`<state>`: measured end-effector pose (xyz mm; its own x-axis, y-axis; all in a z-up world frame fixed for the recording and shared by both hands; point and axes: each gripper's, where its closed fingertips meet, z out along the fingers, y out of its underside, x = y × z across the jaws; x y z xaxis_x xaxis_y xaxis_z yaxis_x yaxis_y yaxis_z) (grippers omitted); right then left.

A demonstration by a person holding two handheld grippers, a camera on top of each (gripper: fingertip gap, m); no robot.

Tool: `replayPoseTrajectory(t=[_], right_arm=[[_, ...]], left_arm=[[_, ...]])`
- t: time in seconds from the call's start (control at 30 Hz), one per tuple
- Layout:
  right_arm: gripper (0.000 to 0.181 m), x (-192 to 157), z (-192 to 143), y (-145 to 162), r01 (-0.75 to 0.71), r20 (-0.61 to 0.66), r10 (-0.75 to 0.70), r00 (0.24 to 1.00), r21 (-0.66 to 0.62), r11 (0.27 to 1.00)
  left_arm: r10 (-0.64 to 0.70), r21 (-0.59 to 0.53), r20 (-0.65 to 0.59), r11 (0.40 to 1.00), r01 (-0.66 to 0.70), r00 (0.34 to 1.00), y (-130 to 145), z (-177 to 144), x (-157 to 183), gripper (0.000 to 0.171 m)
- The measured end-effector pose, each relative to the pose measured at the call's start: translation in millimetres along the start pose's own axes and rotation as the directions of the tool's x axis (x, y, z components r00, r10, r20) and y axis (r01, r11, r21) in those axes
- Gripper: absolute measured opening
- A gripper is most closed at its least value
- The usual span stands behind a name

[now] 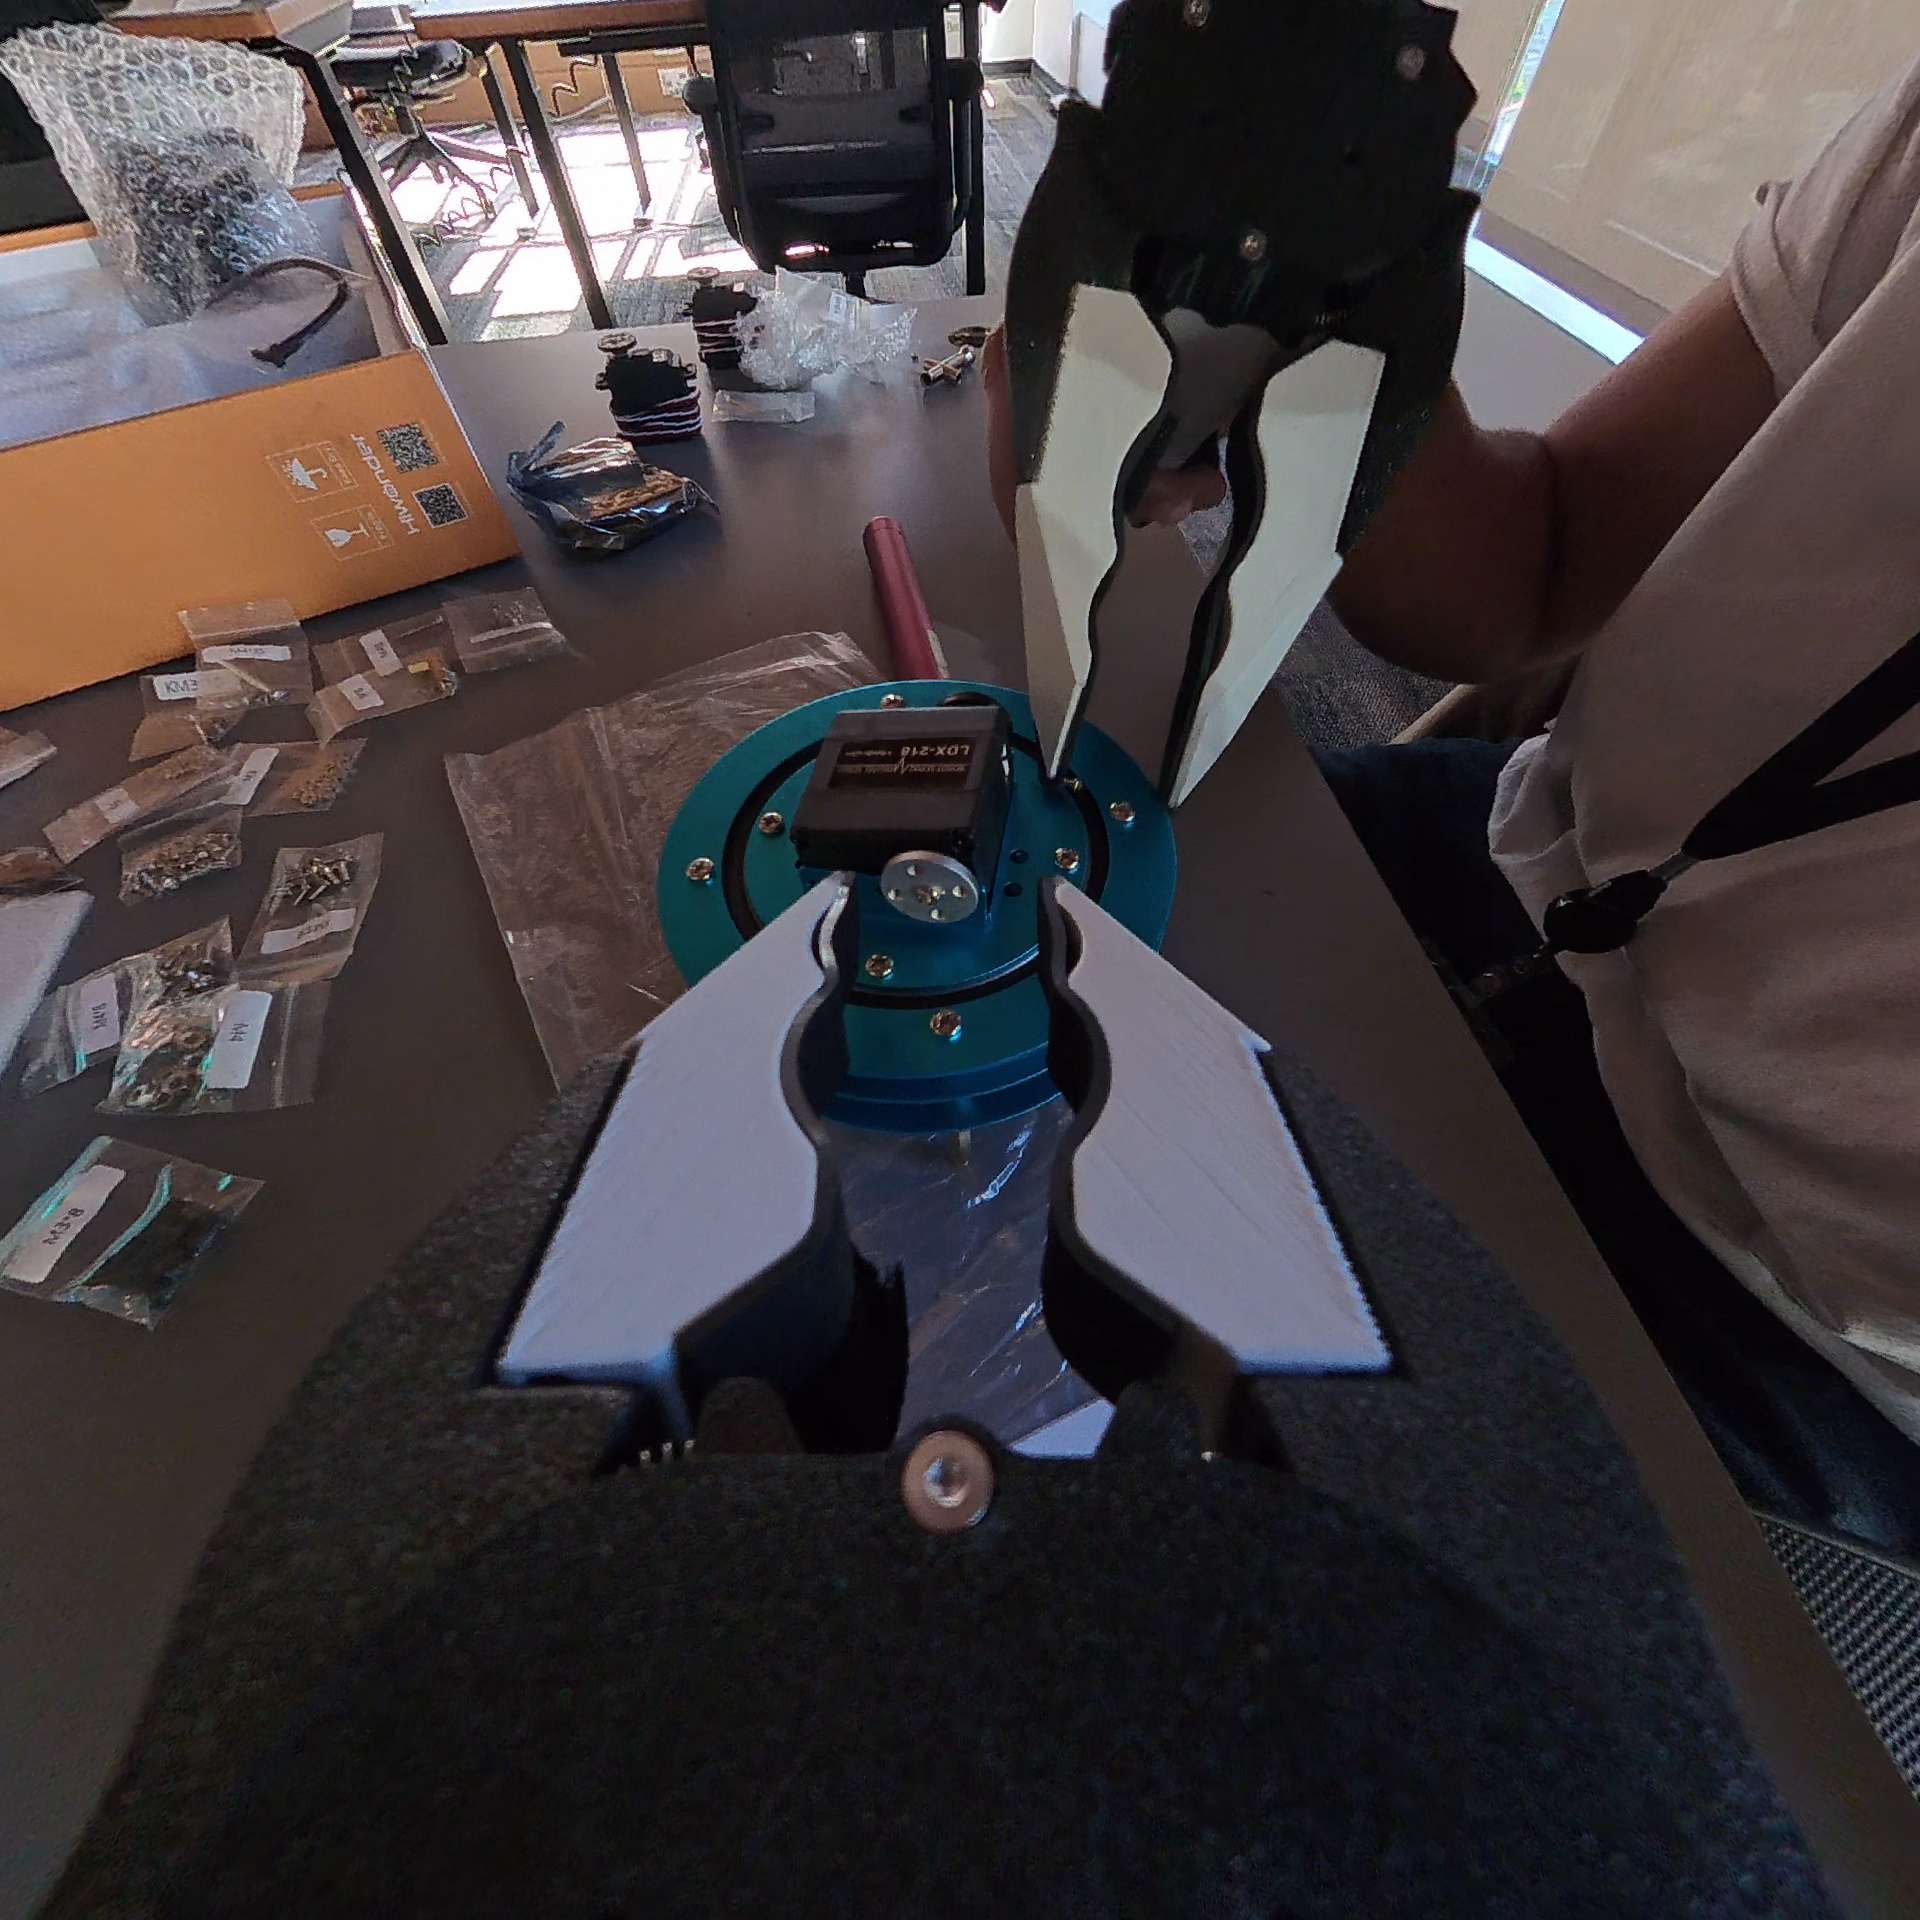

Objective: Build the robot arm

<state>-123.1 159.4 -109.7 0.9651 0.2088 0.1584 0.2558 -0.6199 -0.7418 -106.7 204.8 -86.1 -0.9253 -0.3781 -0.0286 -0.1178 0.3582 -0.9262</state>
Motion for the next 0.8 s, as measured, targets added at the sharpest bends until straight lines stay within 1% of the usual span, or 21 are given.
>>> replayPoseTrajectory(t=[0.23,0.3,0.43,0.57,0.67,0.73,0.8], right_arm=[[0.02,-1.7,-2.8,0.2,-0.063,0.09,0.06,0.994,0.028,0.998],[0.019,-2.3,-3.0,0.2,-0.053,0.098,0.05,0.994,0.03,0.998],[0.015,-12.3,-8.5,-4.1,-0.044,0.167,0.034,0.985,0.06,0.997],[0.017,-3.1,-11.7,-6.5,-0.046,0.12,0.036,0.992,0.084,0.995],[0.022,-5.3,-7.0,-6.9,-0.026,0.131,0.017,0.991,0.071,0.997],[0.019,-2.2,-3.7,-6.5,-0.001,0.119,-0.005,0.993,0.048,0.999],[0.015,5.8,-6.3,-8.4,-0.01,0.095,0.006,0.995,0.04,0.999]], left_arm=[[-0.006,-0.009,-0.007,1.0,0.006,1.0,3.4,1.3,0.5,0.034],[-0.005,-0.012,-0.008,1.0,0.005,1.0,4.0,1.6,0.7,0.034],[-0.007,-0.014,-0.009,1.0,0.007,1.0,5.0,1.6,0.5,0.033],[-0.01,-0.015,-0.009,1.0,0.01,1.0,5.6,1.3,0.1,0.034],[-0.01,-0.015,-0.01,1.0,0.009,1.0,5.7,1.6,0.3,0.034],[-0.01,-0.017,-0.01,1.0,0.01,1.0,5.8,1.9,0.5,0.034],[-0.009,-0.016,-0.006,1.0,0.009,1.0,5.3,1.9,0.1,0.033]])
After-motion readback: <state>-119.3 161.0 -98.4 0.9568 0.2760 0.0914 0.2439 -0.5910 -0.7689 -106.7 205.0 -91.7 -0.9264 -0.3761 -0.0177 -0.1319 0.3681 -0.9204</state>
